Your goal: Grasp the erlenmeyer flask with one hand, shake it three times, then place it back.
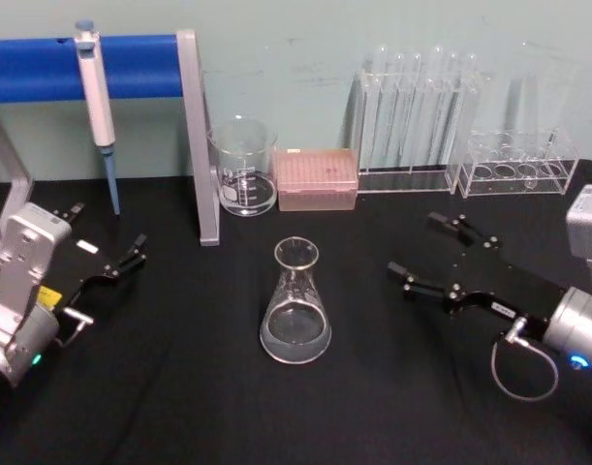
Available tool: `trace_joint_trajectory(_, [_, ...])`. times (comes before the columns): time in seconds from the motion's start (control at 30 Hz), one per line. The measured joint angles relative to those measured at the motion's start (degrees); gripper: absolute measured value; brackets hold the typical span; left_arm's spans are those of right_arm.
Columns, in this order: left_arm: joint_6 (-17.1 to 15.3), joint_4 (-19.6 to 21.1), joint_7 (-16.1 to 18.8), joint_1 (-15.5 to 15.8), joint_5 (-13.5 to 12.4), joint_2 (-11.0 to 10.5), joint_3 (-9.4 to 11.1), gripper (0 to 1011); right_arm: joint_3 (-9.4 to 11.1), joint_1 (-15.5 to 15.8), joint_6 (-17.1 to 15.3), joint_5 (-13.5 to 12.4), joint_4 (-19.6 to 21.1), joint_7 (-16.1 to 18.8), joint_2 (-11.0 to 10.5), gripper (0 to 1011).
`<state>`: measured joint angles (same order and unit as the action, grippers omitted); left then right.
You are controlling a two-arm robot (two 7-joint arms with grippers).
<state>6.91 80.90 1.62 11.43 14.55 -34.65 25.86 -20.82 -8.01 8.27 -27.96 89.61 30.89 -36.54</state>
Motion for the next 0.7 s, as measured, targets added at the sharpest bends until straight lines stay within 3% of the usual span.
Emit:
trace_joint_trajectory(0.37, [0.0, 0.0, 0.0, 0.0, 0.0, 0.0, 0.0, 1001, -2.8, -3.9, 0.1, -0.2, -4.5, 7.8, 2.5, 1000])
trace_joint_trajectory(0.7, [0.0, 0.0, 0.0, 0.0, 0.0, 0.0, 0.0, 1001, -5.7, -7.7, 0.5, -0.1, -8.0, 11.7, 4.2, 1000])
